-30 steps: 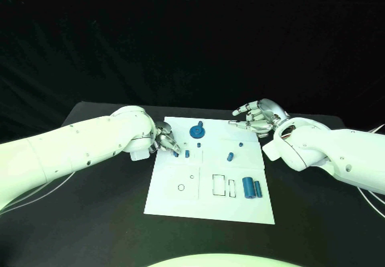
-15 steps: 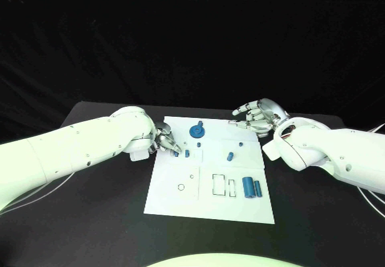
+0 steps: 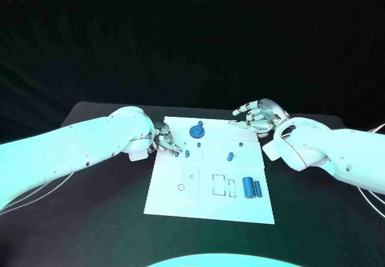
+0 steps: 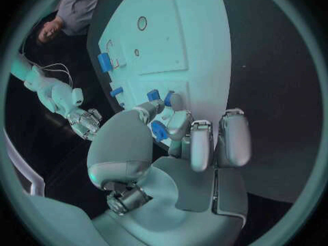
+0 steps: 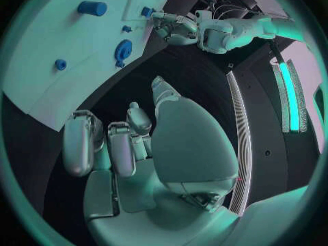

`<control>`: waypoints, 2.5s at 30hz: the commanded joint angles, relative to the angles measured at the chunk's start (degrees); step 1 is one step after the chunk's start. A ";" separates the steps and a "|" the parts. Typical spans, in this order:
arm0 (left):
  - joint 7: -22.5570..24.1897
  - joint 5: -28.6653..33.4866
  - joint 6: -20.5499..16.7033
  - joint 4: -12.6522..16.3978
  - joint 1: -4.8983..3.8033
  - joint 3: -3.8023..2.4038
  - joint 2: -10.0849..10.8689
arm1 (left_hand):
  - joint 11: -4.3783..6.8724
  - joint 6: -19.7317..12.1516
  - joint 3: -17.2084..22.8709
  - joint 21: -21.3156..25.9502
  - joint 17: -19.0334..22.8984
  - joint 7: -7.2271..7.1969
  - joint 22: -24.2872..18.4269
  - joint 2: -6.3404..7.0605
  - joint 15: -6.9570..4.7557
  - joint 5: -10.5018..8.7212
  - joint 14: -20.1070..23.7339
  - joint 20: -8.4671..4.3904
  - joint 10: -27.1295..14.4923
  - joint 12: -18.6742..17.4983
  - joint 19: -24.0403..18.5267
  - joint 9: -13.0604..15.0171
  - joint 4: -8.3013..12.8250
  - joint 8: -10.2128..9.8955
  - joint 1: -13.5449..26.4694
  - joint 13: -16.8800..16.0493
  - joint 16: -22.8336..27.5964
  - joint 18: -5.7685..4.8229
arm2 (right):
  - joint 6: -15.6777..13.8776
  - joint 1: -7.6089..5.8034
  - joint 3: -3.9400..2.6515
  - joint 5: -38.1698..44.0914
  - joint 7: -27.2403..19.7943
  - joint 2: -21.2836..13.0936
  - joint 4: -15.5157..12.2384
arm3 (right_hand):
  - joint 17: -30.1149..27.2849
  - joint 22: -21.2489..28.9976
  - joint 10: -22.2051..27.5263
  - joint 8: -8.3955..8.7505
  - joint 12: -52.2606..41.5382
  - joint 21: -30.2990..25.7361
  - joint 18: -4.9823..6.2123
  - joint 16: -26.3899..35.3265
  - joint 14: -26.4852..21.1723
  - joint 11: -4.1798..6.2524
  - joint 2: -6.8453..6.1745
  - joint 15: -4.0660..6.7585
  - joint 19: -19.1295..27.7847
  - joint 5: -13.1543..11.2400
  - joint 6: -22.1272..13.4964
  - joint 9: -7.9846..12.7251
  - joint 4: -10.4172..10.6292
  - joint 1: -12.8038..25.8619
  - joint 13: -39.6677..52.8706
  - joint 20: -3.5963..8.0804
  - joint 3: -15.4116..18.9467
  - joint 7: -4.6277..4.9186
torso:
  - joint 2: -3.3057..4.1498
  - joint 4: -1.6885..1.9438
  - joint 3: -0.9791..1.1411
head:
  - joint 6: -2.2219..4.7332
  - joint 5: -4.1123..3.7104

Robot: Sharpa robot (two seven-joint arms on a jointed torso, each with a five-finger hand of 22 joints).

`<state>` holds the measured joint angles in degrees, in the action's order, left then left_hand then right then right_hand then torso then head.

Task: Assemble the parts on the task board

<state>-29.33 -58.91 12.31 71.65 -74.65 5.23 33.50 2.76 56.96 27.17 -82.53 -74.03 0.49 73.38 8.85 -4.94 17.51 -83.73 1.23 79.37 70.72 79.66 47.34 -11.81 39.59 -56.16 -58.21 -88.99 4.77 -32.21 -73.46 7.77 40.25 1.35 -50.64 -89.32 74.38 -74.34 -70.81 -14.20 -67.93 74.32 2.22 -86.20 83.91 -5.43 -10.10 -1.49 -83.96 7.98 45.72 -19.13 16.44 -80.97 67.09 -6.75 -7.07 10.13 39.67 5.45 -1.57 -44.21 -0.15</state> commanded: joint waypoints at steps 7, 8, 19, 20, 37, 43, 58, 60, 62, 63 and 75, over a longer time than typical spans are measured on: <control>0.65 3.13 -2.86 0.61 0.02 -0.33 0.68 | 0.07 0.21 -5.18 -0.11 -15.97 0.34 -0.05 1.39 -0.48 -7.83 -6.27 -0.16 -0.25 -1.09 0.26 1.56 -4.83 -0.65 -0.57 0.24 -1.01 -1.10 | 0.01 0.04 -0.01 0.05 -0.23 -0.06 -0.05 | 7.86 -6.32 0.57 -0.90 -0.69 -0.36 1.32 0.61 3.60 0.29 0.95 0.78 0.39 0.20 -0.52 -0.54 0.07 1.76 -0.24 0.24 -1.03 -0.07 | -0.01 -0.04 0.03 | 0.10 -0.08; 0.81 3.69 -3.26 0.70 0.02 -0.39 0.84 | 0.04 0.03 -5.46 -0.01 -15.97 0.40 -0.23 1.42 -0.47 -8.10 -6.27 -0.15 -0.49 -1.41 0.15 1.59 -4.87 -0.71 -0.51 0.71 -1.01 -1.06 | 0.00 0.04 -0.01 0.05 -0.24 -0.06 -0.05 | 7.86 -6.32 0.57 -0.90 -0.69 -0.36 1.32 0.61 3.60 0.29 0.95 0.78 0.39 0.20 -0.52 -0.54 0.07 1.76 -0.24 0.24 -1.03 -0.07 | -0.01 -0.05 0.04 | 0.09 -0.09; 7.35 9.08 -10.24 2.72 -0.02 -2.07 3.17 | -3.80 -10.23 -10.36 8.20 -7.95 4.65 -14.34 0.28 2.57 -8.36 -2.77 2.45 -16.11 -13.97 -9.58 1.51 -4.81 -4.04 -4.15 18.78 3.65 1.85 | -0.09 0.04 -0.01 0.05 -0.24 -0.21 0.04 | 7.86 -6.32 0.57 -0.90 -0.69 -0.36 1.32 0.61 3.60 0.29 0.95 0.78 0.39 0.20 -0.52 -0.54 0.07 1.76 -0.24 0.24 -1.03 -0.07 | -0.06 0.00 0.07 | 0.41 -0.47; 8.45 9.15 -10.87 2.90 -0.02 -2.12 3.25 | -4.08 -10.73 -10.47 8.75 -7.29 4.95 -15.14 0.09 2.85 -8.23 -2.40 2.69 -17.40 -14.71 -10.13 1.38 -4.81 -4.17 -4.98 20.02 4.03 2.03 | -0.11 0.04 -0.01 0.05 -0.24 -0.23 0.04 | 7.86 -6.32 0.57 -0.90 -0.69 -0.36 1.32 0.61 3.60 0.29 0.95 0.78 0.39 0.20 -0.52 -0.54 0.07 1.76 -0.24 0.24 -1.03 -0.07 | -0.05 0.00 0.05 | 0.44 -0.49; 34.48 -9.78 -22.23 1.87 2.57 -0.60 -0.01 | -9.69 -15.88 5.70 27.64 28.15 9.88 -36.87 4.84 7.95 -8.25 24.79 7.26 -33.55 -33.16 -28.06 -14.47 3.76 -13.09 -26.33 38.13 25.64 5.74 | -1.25 0.04 -0.01 0.03 -1.70 -0.24 0.33 | 2.37 -1.78 8.15 -2.38 8.93 -8.32 2.83 4.49 1.59 0.52 1.08 1.04 3.37 0.19 -1.30 -0.34 -0.09 0.76 -10.78 0.46 -2.59 -0.23 | 0.00 0.00 -0.06 | 1.32 -1.25; 35.09 -15.39 -21.02 -0.62 3.26 -0.20 -2.18 | -9.94 -14.99 5.73 27.59 29.39 9.57 -36.67 5.70 8.21 -8.23 25.18 7.47 -33.76 -35.45 -28.41 -16.97 4.44 -14.44 -25.53 40.55 25.20 5.75 | -1.77 0.04 -0.01 0.04 -2.59 -0.13 0.38 | -1.60 2.26 12.82 -3.41 16.60 -15.09 3.95 7.85 0.13 0.65 0.75 1.20 5.56 0.18 -1.77 -0.18 -0.13 0.47 -19.49 0.62 -3.80 -0.34 | 0.06 -0.06 -0.02 | 1.51 -1.29; 32.89 -20.31 -18.53 -5.42 3.93 0.00 -6.68 | -10.47 -13.69 4.82 26.95 28.37 9.36 -36.24 6.30 8.63 -8.35 22.82 7.91 -34.33 -38.19 -27.66 -20.30 4.90 -16.83 -24.29 43.43 21.47 5.74 | -2.40 0.04 -0.01 0.02 -3.89 0.17 0.43 | -9.86 11.32 14.03 -4.70 20.41 -29.61 6.11 15.79 -3.43 0.49 0.10 1.08 10.13 0.16 -2.64 0.20 -0.20 0.42 -24.69 0.53 -5.57 -0.20 | 0.07 -0.10 0.09 | 1.49 -1.41; 32.41 -20.40 -18.30 -5.90 3.94 0.00 -7.09 | -10.50 -13.63 4.78 26.92 28.15 9.33 -36.21 6.21 8.66 -8.36 22.61 7.94 -34.41 -38.29 -27.63 -20.44 4.88 -16.94 -24.25 43.53 21.20 5.74 | -2.39 0.04 -0.01 0.02 -3.90 0.19 0.41 | -9.86 11.32 14.03 -4.70 20.41 -29.61 6.11 15.79 -3.43 0.49 0.10 1.08 10.13 0.16 -2.64 0.20 -0.20 0.42 -24.69 0.53 -5.57 -0.20 | 0.08 -0.09 0.08 | 1.50 -1.48; 32.03 -20.45 -18.21 -6.24 3.94 0.00 -7.36 | -10.50 -13.59 4.81 26.88 27.93 9.31 -36.19 6.12 8.66 -8.34 22.40 7.95 -34.41 -38.32 -27.58 -20.51 4.91 -16.99 -24.29 43.58 20.99 5.75 | -2.38 0.04 -0.01 0.02 -3.90 0.21 0.41 | -9.86 11.32 14.03 -4.70 20.41 -29.61 6.11 15.79 -3.43 0.49 0.10 1.08 10.13 0.16 -2.64 0.20 -0.20 0.42 -24.69 0.53 -5.57 -0.20 | 0.07 -0.07 0.06 | 1.47 -1.52; 31.79 -20.47 -18.09 -6.43 3.95 0.00 -7.50 | -10.51 -13.39 4.95 26.74 27.95 9.29 -36.11 5.90 8.65 -8.31 22.25 7.95 -34.40 -38.40 -27.46 -20.70 5.09 -17.11 -24.55 43.73 20.72 5.78 | -2.37 0.04 -0.01 0.02 -3.90 0.22 0.41 | -9.86 11.32 14.03 -4.70 20.41 -29.61 6.11 15.79 -3.43 0.49 0.10 1.08 10.13 0.16 -2.64 0.20 -0.20 0.42 -24.69 0.53 -5.57 -0.20 | 0.05 -0.05 0.04 | 1.46 -1.52; 30.12 -20.88 -17.55 -7.80 3.95 -0.01 -8.59 | -10.62 -11.45 6.09 25.48 27.59 8.78 -35.28 5.05 8.66 -8.27 21.22 7.89 -34.13 -38.92 -27.09 -22.00 6.43 -17.82 -25.78 44.74 18.83 5.80 | -2.17 0.04 -0.01 -0.01 -3.85 0.39 0.56 | -9.86 11.38 14.01 -4.75 20.48 -29.66 6.10 15.86 -3.41 0.49 0.10 1.08 10.07 0.16 -2.67 0.21 -0.19 0.45 -24.86 0.53 -5.65 -0.20 | 0.01 0.04 -0.01 | 1.31 -1.62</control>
<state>0.92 -79.64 -5.23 63.91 -70.71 5.23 25.15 -7.58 44.77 32.34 -56.79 -45.86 9.20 37.78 14.09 3.79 9.31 -61.75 9.02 46.05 32.71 52.22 25.95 -5.38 22.61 -81.67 -14.11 -69.01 10.69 -34.53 -73.46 7.77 40.21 -2.37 -50.32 -88.77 64.91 -63.29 -60.08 -17.54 -47.93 45.69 7.98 -71.33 81.03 -5.71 -10.10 -0.30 -74.86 7.98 42.62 -19.05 16.20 -80.98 42.60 -6.25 -10.79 9.76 39.68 5.47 -1.55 -42.87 -1.75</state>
